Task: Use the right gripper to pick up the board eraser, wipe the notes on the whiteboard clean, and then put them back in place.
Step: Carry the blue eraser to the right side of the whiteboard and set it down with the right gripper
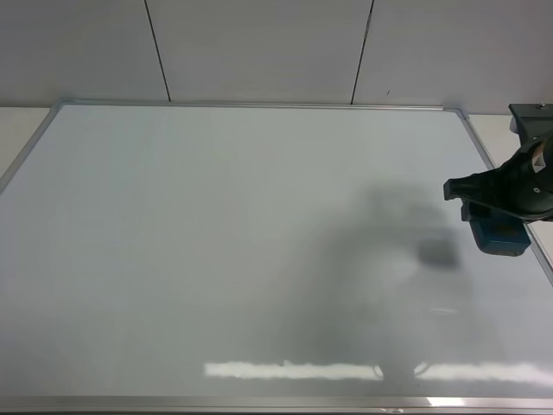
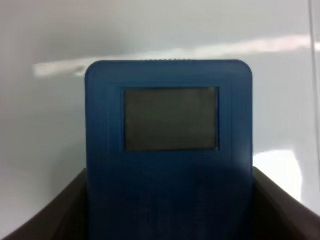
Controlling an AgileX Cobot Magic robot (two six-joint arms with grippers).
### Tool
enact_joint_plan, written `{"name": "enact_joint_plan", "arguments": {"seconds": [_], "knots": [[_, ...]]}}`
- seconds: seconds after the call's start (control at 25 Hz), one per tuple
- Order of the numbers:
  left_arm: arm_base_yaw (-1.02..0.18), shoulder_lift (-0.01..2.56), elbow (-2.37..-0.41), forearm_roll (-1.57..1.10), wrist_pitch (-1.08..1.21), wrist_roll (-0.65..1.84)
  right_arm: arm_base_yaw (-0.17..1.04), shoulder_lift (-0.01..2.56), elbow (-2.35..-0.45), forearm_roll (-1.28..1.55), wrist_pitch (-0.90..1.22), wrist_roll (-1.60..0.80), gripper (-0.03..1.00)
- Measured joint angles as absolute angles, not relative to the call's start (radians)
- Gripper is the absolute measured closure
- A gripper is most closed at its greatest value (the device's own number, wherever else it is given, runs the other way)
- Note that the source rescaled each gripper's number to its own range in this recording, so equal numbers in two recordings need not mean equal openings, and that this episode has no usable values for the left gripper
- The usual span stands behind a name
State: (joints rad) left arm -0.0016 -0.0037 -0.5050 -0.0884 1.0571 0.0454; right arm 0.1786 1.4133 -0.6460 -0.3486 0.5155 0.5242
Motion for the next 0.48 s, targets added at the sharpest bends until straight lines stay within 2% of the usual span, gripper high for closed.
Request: {"name": "enact_joint_plan", "arguments": {"seconds": [0.48], "knots": [[-0.002,-0.004,-0.505,-0.088,1.057,0.045,0.156,1.526,-0.635,-0.36,0.466,0.471,0.97]]}}
